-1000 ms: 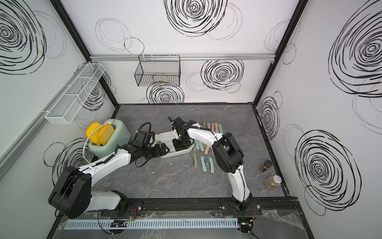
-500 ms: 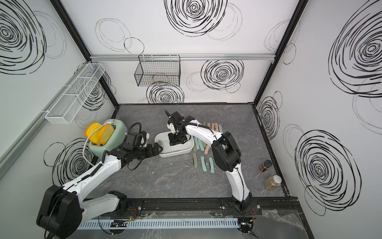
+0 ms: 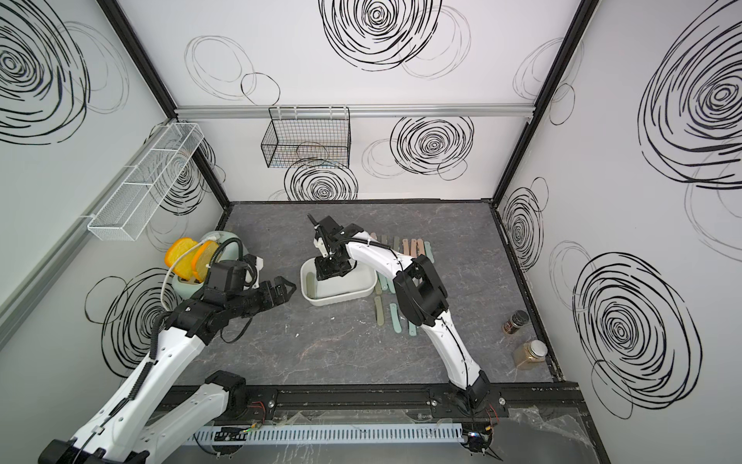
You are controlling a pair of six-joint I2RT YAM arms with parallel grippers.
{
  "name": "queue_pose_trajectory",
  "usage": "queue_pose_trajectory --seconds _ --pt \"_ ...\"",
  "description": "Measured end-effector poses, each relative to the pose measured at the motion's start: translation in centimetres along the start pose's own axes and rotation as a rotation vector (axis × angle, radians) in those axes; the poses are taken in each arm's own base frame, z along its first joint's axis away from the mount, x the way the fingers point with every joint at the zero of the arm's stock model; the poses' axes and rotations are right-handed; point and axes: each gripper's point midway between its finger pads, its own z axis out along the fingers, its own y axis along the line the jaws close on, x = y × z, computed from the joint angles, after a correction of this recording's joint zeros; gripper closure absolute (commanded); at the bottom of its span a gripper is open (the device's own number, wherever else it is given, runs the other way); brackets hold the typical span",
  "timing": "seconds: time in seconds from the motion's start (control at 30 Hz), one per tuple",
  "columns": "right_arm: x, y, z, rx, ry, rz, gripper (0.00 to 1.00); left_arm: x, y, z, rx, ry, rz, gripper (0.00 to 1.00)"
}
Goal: Take the fruit knife out of the storage box
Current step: Pick up the fruit knife from the storage box.
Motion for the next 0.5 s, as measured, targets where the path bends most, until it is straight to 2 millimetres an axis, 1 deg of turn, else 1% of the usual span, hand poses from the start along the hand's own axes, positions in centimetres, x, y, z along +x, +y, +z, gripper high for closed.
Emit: queue_pose_trajectory --seconds 0.1,0.3,0.43,0.5 --pt "0.2 0.8 0.9 -0.006 0.009 -0.016 0.54 0.6 0.6 -0.6 -0.015 0.013 -0.014 0.02" --pt "0.3 2.2 2.5 -0.025 0.023 -0.037 0.55 1.5 1.3 -0.8 -0.038 0.049 -0.025 0.02" --pt "0.6 2.4 3.6 -0.035 0.038 -0.032 0.56 1.9 1.3 -0.8 -0.040 0.064 -0.022 0.02" --pt "0.8 2.3 4.1 -0.038 0.046 -0.028 0.59 2.0 1.3 -0.9 -0.039 0.066 -0.022 0.02"
